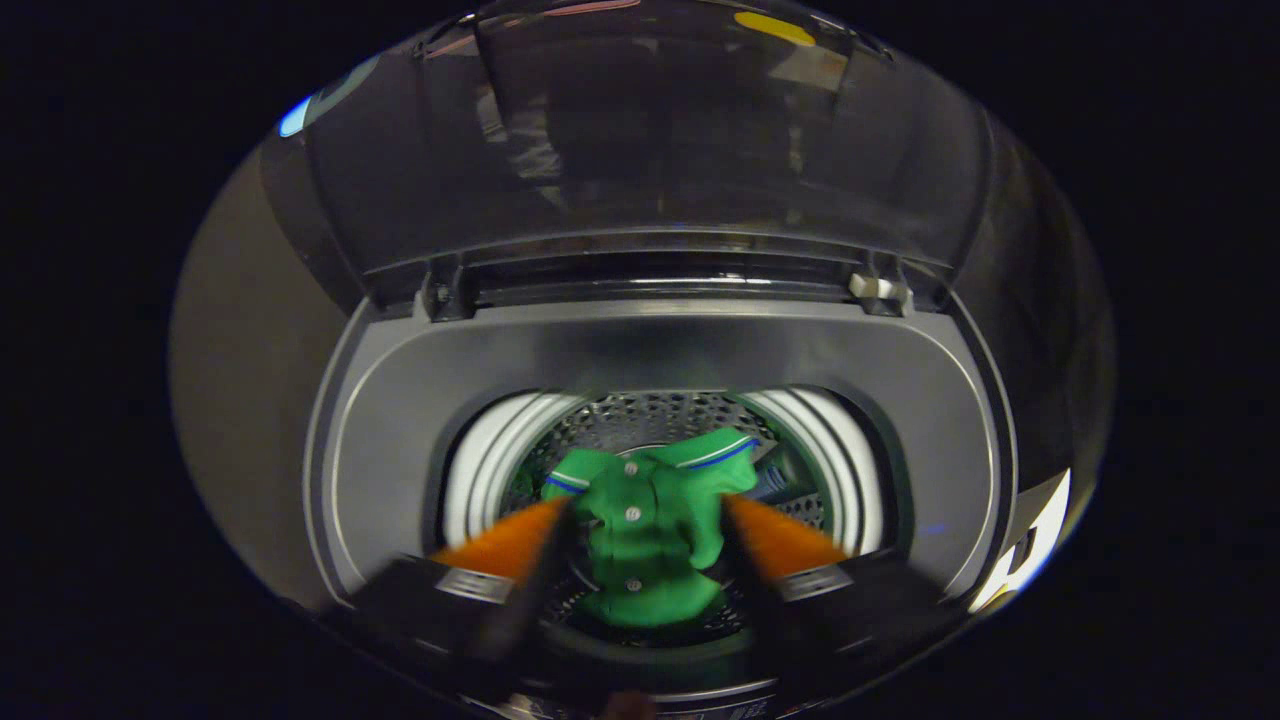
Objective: Put the clothes into the washing machine and then close the washing machine lid.
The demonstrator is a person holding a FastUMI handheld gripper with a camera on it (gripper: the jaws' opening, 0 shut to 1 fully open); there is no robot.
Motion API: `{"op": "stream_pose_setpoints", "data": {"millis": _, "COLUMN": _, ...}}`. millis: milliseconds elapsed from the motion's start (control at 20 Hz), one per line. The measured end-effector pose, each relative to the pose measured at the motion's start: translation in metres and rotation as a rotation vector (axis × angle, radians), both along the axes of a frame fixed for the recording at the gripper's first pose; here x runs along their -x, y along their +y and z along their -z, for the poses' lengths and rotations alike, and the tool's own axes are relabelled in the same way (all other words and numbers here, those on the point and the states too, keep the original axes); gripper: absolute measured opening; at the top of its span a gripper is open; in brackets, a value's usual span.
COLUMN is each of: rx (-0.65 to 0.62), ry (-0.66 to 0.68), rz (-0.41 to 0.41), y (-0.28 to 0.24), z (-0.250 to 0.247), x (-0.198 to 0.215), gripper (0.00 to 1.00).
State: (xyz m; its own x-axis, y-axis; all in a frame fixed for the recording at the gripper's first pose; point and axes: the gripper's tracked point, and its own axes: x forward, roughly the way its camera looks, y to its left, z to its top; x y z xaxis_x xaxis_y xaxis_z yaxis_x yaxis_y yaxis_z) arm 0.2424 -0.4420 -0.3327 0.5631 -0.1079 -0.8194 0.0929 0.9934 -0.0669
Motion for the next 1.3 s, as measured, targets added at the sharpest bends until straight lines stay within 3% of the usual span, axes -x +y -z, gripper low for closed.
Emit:
{"op": "stream_pose_setpoints", "data": {"millis": 100, "rx": 0.002, "ry": -0.044, "rz": -0.010, "y": 0.006, "z": -0.009, "x": 0.000, "gripper": 0.99}}
{"op": "stream_pose_setpoints", "data": {"millis": 650, "rx": -0.002, "ry": -0.122, "rz": -0.020, "y": 0.029, "z": -0.062, "x": -0.007, "gripper": 0.99}}
{"op": "stream_pose_setpoints", "data": {"millis": 1300, "rx": 0.016, "ry": -0.364, "rz": -0.007, "y": 0.037, "z": -0.207, "x": -0.050, "gripper": 0.99}}
